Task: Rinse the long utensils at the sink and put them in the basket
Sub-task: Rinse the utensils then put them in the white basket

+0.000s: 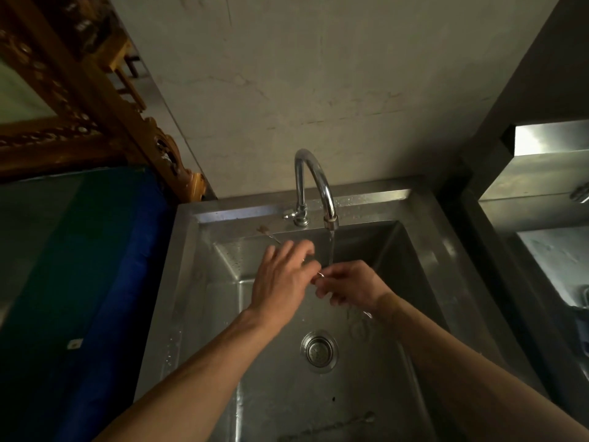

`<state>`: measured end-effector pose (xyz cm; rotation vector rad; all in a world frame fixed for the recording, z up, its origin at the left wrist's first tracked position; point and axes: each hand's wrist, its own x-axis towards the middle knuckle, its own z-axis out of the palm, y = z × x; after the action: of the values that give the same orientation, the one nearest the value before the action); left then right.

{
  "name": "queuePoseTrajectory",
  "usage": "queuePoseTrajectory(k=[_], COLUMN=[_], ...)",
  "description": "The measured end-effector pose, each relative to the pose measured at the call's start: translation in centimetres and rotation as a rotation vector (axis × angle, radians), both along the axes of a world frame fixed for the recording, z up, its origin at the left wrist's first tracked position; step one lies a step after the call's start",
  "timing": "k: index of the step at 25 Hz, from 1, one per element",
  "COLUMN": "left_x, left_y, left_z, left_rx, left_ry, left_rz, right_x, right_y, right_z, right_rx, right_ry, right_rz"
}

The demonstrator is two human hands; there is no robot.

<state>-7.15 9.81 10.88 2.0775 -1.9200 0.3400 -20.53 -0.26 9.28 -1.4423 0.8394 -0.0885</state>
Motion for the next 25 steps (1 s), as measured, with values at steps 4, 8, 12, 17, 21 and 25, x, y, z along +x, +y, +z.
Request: queuePoseTrajectory(k=[4, 8, 12, 17, 21, 25], left_x=[-0.7, -0.3, 0.0, -0.1, -0.5, -1.4], left_y=[0.3, 0.0, 0.1, -0.3, 0.0, -0.4], left_z=[-1.6, -2.3, -2.6, -2.4, -2.4, -2.6], left_rx=[-0.090, 0.036, 0.130, 0.141, 0.252, 0.251], left_ry=[0.726, 1.387, 1.440, 1.358, 1.230, 1.220], left_rz=[0.465, 0.454, 0.447, 0.515, 0.391, 0.356], right_x=[0.9, 1.1, 1.1, 1.3, 1.4, 1.5], right_y=[1.2, 1.6, 1.1, 0.5, 0.0, -0.4], right_z=[-0.2, -0.5, -0.7, -0.9, -0.7, -0.5], right_rx=[0.220, 0.200, 0.063, 0.027, 0.131, 0.220], right_ry=[-0.039, 0.001, 0.145, 0.226, 0.040, -0.043], right_rz=[-0.040, 0.047, 0.096, -0.063, -0.208, -0.316])
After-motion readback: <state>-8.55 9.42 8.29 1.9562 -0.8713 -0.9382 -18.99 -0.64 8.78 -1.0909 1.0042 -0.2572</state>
